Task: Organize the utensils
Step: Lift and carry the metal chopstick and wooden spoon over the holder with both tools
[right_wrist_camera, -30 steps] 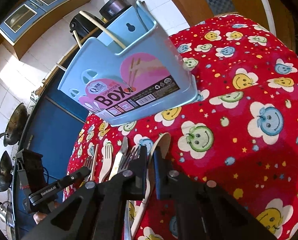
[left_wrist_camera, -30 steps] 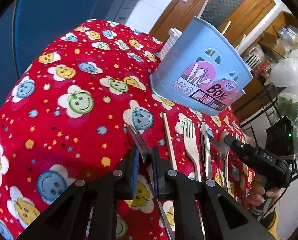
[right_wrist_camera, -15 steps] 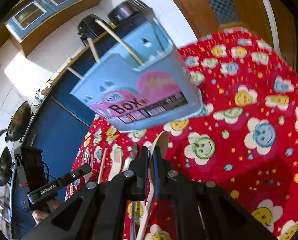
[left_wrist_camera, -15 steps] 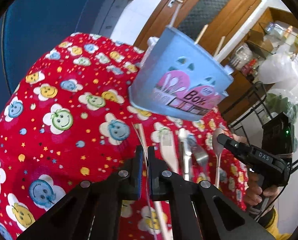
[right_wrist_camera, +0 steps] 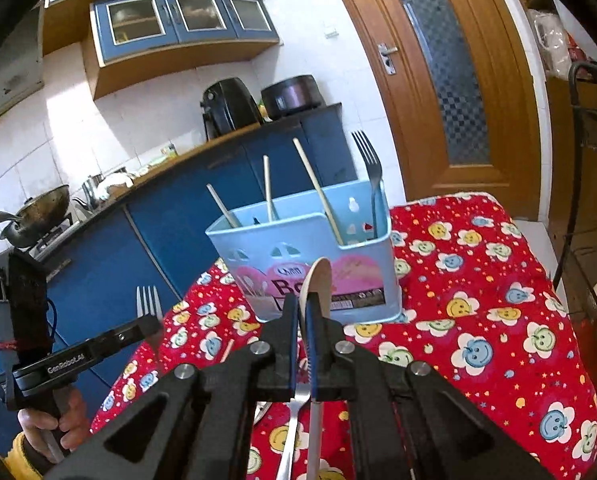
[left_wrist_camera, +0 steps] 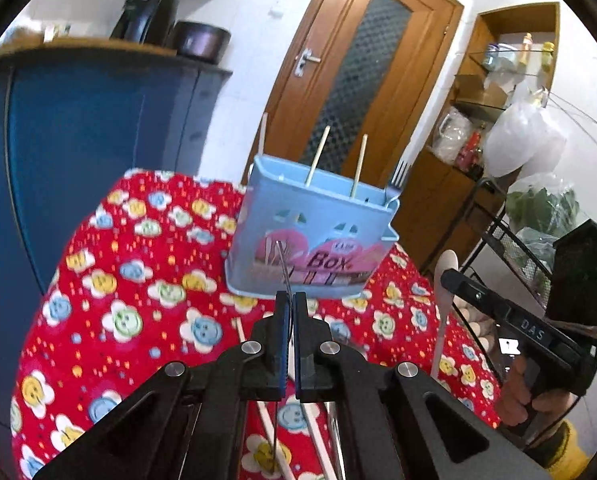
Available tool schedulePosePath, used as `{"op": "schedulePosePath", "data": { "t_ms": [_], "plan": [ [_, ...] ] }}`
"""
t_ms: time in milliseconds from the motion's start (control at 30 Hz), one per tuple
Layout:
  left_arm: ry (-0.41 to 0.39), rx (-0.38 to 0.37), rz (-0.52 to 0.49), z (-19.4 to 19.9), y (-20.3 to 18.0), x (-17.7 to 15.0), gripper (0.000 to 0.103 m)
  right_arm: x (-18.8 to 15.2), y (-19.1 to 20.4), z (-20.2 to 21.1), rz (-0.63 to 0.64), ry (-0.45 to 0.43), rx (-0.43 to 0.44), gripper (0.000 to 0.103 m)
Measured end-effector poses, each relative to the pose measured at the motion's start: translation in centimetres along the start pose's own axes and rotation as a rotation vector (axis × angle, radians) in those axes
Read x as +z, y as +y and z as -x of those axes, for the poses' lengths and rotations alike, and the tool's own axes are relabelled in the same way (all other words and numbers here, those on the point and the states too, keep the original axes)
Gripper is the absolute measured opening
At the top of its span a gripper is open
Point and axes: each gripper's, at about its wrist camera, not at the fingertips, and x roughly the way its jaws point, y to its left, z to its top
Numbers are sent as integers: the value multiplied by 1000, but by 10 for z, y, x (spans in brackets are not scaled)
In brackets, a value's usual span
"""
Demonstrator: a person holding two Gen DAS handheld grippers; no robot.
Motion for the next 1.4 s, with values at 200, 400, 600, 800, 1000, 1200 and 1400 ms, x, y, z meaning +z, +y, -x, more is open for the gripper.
{"op": "schedulePosePath", "data": {
  "t_ms": [200, 400, 600, 800, 1000, 1200, 1400],
  "plan": [
    [-39, 7, -17, -3, -9, 13, 1, 3, 0, 4, 7, -23, 6, 5],
    [-75, -2, -28, -5, -19, 22, 1, 7, 2, 12, 21, -56, 0, 5],
    [-117, -15, -45, 2, -30, 30, 1, 9, 1, 16, 22, -72, 2, 5],
    [-149, -20, -56, 8, -37, 43, 1, 11, 2, 17, 24, -76, 5, 5],
    [-191, -21, -80, 13, -46, 66, 1, 15, 4, 19, 33, -89, 8, 5],
    [-236, -14, -95, 11, -54, 88, 1, 25, 4, 20, 50, -108, 15, 5],
    [-291, 6, -100, 6, -58, 114, 1, 40, 9, 19, 84, -135, 20, 5]
  ]
}}
